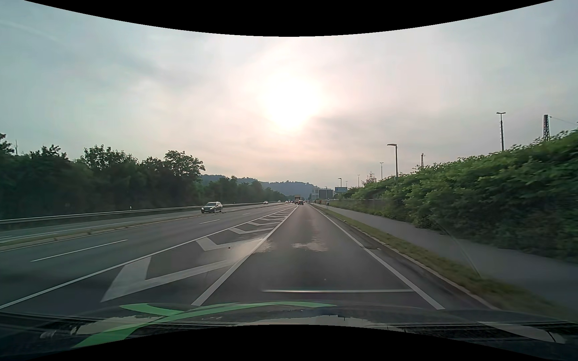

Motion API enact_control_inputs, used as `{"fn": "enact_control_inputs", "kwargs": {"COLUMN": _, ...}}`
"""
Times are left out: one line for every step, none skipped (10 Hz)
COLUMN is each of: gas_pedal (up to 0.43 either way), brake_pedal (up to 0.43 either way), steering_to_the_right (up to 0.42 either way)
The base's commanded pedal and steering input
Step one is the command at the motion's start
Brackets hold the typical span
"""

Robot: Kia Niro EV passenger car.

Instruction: Follow the waypoints while adhering to traffic rules and regulations

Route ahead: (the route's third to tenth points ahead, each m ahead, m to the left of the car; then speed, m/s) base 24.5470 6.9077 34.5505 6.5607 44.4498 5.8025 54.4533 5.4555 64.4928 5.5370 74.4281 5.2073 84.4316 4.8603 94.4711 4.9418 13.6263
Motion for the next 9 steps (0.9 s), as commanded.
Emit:
{"fn": "enact_control_inputs", "kwargs": {"gas_pedal": 0.26, "brake_pedal": 0.0, "steering_to_the_right": -0.001}}
{"fn": "enact_control_inputs", "kwargs": {"gas_pedal": 0.26, "brake_pedal": 0.0, "steering_to_the_right": -0.001}}
{"fn": "enact_control_inputs", "kwargs": {"gas_pedal": 0.26, "brake_pedal": 0.0, "steering_to_the_right": -0.001}}
{"fn": "enact_control_inputs", "kwargs": {"gas_pedal": 0.26, "brake_pedal": 0.0, "steering_to_the_right": -0.001}}
{"fn": "enact_control_inputs", "kwargs": {"gas_pedal": 0.26, "brake_pedal": 0.0, "steering_to_the_right": -0.001}}
{"fn": "enact_control_inputs", "kwargs": {"gas_pedal": 0.26, "brake_pedal": 0.0, "steering_to_the_right": -0.001}}
{"fn": "enact_control_inputs", "kwargs": {"gas_pedal": 0.26, "brake_pedal": 0.0, "steering_to_the_right": -0.002}}
{"fn": "enact_control_inputs", "kwargs": {"gas_pedal": 0.26, "brake_pedal": 0.0, "steering_to_the_right": -0.002}}
{"fn": "enact_control_inputs", "kwargs": {"gas_pedal": 0.26, "brake_pedal": 0.0, "steering_to_the_right": -0.002}}
